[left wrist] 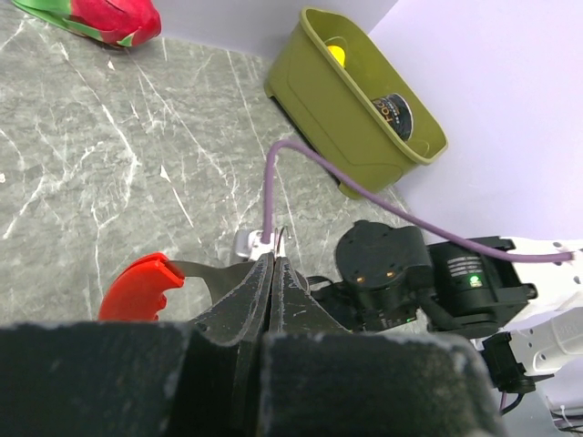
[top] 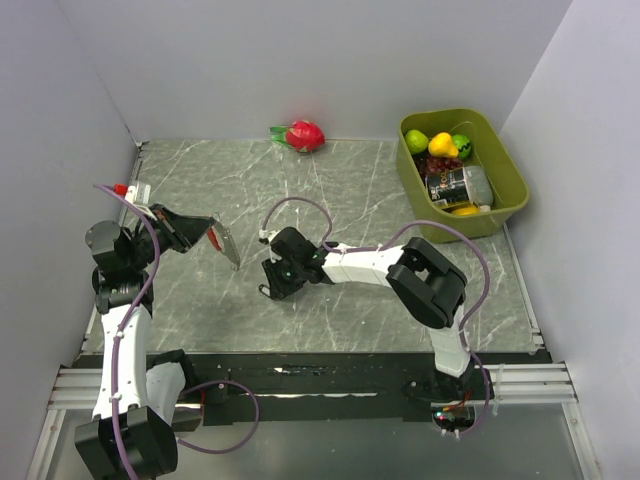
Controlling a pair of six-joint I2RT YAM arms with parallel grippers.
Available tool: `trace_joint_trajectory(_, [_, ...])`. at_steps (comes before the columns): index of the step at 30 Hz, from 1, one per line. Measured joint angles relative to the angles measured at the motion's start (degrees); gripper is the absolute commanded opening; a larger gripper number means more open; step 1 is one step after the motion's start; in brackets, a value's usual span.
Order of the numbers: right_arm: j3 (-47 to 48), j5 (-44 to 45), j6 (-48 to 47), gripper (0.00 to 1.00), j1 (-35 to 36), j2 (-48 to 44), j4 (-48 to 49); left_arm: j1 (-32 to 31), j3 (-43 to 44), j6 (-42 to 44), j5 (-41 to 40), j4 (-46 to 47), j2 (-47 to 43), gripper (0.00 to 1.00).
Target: Put the keys on the keyring
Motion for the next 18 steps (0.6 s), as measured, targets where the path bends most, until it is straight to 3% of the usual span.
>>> trace_joint_trajectory(6, [0.6, -0.5, 1.0, 0.26, 0.0, 1.3, 0.8, 0.0, -0.1, -0.2, 0.1, 0.1, 0.0, 0.01])
trace_joint_trajectory(12, [0.8, 0.3, 1.6, 0.03, 0.0, 1.4, 0.9, 0.0, -0.4, -0.2, 0.4, 0.4, 0.0, 0.01])
trace_joint_trajectory(18, [0.5, 1.0, 1.7, 0.0, 0.0, 1.4, 1.7, 0.0, -0.4, -0.2, 0.4, 0.5, 0.0, 0.01])
